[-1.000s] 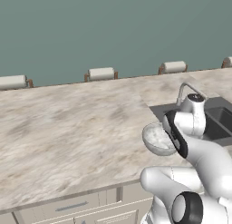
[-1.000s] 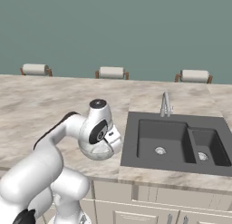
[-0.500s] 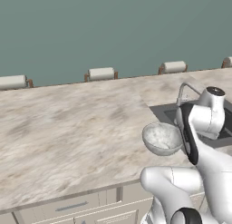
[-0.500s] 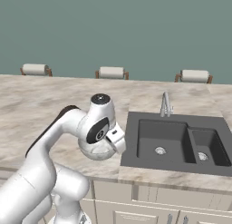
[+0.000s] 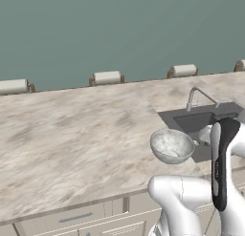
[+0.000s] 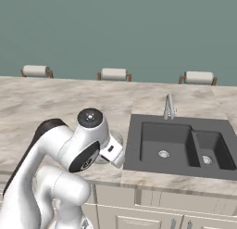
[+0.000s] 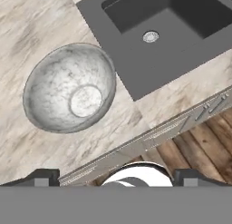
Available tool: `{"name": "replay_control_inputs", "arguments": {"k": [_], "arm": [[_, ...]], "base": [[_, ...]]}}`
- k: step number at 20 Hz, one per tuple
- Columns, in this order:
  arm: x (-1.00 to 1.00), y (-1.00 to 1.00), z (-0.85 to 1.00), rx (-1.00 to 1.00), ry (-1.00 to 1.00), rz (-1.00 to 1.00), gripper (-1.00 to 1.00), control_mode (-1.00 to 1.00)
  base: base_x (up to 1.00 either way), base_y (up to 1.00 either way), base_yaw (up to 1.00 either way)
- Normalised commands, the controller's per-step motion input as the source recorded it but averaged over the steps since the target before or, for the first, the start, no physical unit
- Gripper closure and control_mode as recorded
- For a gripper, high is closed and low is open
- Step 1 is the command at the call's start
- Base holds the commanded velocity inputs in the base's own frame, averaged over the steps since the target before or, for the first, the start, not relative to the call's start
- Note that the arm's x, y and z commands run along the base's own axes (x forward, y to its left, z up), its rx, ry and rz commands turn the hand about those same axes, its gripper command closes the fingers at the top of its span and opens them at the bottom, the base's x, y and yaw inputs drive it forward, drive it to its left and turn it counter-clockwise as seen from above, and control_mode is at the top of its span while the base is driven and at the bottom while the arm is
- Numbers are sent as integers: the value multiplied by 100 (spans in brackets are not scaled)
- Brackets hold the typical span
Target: Pick the cup and bowl from the counter and place them on the counter next to the sink.
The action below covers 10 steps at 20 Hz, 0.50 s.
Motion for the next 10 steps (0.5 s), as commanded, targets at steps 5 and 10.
{"name": "replay_control_inputs", "arguments": {"k": [5, 10], "arm": [[-63, 39, 59, -7, -1, 29, -100, -100], [-51, 41, 60, -11, 0, 21, -100, -100]], "base": [[0, 0, 0], [0, 0, 0]]}}
